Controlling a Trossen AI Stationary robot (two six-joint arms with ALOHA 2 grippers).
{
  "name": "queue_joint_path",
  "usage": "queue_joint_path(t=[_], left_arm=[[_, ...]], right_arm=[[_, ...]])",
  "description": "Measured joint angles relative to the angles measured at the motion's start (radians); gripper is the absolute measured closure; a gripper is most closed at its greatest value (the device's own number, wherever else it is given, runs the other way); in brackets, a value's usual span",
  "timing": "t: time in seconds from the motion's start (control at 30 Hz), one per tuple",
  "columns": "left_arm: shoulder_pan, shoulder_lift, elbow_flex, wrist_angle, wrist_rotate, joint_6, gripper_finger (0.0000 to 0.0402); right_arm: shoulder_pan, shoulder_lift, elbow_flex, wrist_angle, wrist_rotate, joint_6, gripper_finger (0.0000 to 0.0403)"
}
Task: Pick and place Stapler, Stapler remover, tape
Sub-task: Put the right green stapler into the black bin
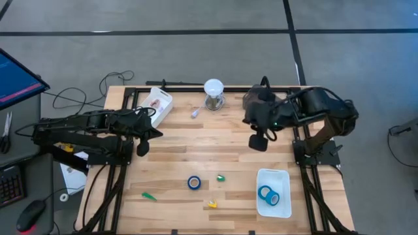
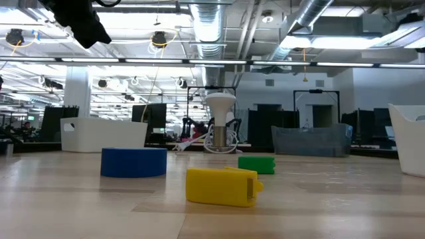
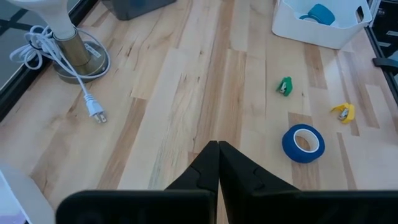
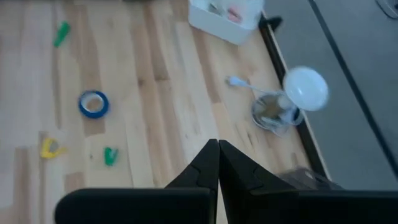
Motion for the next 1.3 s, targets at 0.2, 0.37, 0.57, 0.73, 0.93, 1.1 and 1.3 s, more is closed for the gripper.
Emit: queue_joint_path(t=[0.2, 0.37, 0.57, 0.73, 0.93, 1.1, 1.3], left_arm=[[0.0, 0.0, 0.0, 0.001, -0.005, 0.0, 0.0401], [0.0, 0.0, 0.0, 0.002, -0.005, -0.002, 0.0401], [0.0, 0.0, 0.0, 0.004, -0.005, -0.003, 0.0401], [0.0, 0.0, 0.0, 0.005, -0.006, -0.003, 0.0401], [0.0, 0.0, 0.0, 0.006, -0.032, -0.003, 0.0401], [0.0, 0.0, 0.0, 0.007, -0.032, -0.001, 0.0401], [0.0, 0.0, 0.0, 0.007, -0.032, 0.0, 0.0401]], right_arm=[[0.018, -0.028, -0.156, 0.009, 0.016, 0.015, 0.0403], [0.014, -0.165, -0.544, 0.212, 0.007, 0.073, 0.0403], [0.003, -0.348, -0.954, 0.682, -0.109, 0.123, 0.0403], [-0.014, -0.346, -1.105, 0.804, -0.207, 0.193, 0.0403], [-0.013, -0.205, -1.122, 0.785, -0.257, 0.212, 0.0403], [-0.014, -0.09, -1.122, 0.784, -0.283, 0.2, 0.0403], [-0.036, -0.016, -1.121, 0.795, -0.33, 0.183, 0.0403]])
